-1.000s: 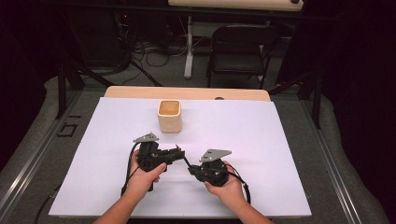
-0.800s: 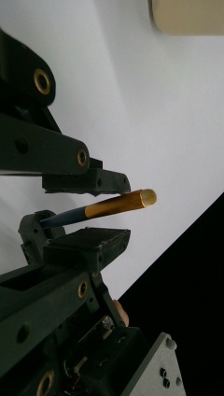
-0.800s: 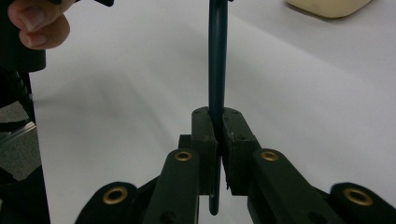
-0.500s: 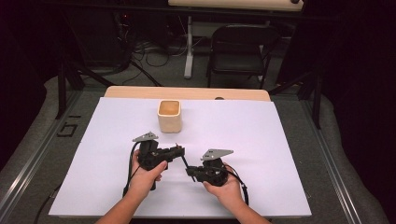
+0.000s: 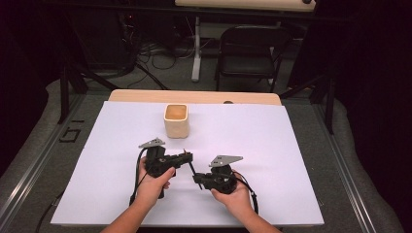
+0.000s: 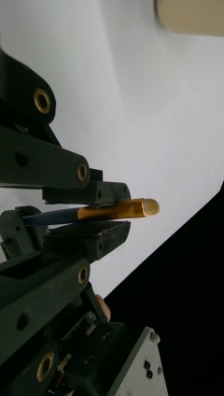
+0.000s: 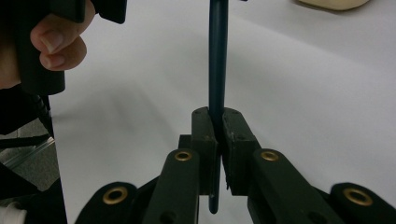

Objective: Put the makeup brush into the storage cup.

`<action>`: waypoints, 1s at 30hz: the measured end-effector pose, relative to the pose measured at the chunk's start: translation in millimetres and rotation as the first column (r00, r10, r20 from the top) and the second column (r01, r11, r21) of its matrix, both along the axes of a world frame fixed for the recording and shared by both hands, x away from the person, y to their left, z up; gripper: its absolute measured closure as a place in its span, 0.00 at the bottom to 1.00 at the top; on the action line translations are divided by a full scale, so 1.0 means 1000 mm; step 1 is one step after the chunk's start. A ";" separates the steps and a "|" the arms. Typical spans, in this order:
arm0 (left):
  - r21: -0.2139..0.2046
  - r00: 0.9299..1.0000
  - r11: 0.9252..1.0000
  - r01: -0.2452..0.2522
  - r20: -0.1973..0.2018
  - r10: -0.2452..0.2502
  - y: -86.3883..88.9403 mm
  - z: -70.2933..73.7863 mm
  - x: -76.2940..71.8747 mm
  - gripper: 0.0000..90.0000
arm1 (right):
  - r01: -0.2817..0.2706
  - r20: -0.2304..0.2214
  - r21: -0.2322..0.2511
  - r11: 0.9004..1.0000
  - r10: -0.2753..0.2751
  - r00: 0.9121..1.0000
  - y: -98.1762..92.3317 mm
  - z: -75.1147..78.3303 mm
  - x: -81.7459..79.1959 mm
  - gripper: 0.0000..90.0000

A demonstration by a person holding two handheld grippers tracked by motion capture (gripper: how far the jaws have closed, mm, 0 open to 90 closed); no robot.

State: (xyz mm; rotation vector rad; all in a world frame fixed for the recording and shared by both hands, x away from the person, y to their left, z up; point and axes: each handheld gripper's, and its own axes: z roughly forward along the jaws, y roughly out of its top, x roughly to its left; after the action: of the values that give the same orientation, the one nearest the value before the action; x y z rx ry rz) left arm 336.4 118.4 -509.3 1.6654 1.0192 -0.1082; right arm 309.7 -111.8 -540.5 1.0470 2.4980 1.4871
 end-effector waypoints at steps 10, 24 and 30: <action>-0.028 1.000 1.000 0.001 -0.011 -0.001 -0.004 -0.001 0.000 0.92 | 0.000 -0.001 -0.004 1.000 0.000 1.000 0.000 -0.001 0.000 0.94; -0.060 0.999 0.998 -0.006 -0.046 0.004 -0.001 -0.003 0.001 0.93 | 0.003 0.000 -0.003 1.000 -0.003 1.000 0.000 -0.002 0.000 0.94; -0.067 0.999 0.998 -0.009 -0.046 0.006 -0.001 -0.003 0.000 0.93 | 0.002 0.000 0.003 1.000 -0.002 1.000 0.000 -0.002 0.000 0.94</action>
State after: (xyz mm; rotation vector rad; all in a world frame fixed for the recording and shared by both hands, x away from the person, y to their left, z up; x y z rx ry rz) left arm 336.7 116.9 -512.0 1.6040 1.0450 -0.1743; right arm 310.1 -112.0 -542.0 1.0486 2.4950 1.4907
